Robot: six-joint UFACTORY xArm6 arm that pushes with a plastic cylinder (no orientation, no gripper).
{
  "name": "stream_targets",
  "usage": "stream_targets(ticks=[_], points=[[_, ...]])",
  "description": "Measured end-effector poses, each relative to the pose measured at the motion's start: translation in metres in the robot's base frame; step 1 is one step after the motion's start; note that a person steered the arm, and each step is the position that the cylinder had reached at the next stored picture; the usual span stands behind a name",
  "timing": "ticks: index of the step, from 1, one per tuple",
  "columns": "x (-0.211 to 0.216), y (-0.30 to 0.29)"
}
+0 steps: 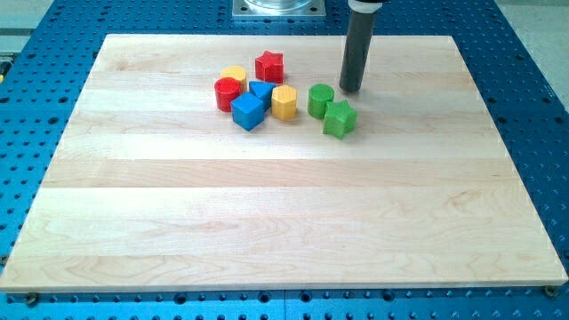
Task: Place your arm at the right side of the green star
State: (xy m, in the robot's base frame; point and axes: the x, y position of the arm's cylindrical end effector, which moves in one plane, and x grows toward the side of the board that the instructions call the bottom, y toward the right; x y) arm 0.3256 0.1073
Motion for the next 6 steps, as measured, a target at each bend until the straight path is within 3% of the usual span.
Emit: stream_targets(ticks=[1, 3, 6], points=[[0.003, 0.030], [0.079, 0.078], [0.081, 0.054]])
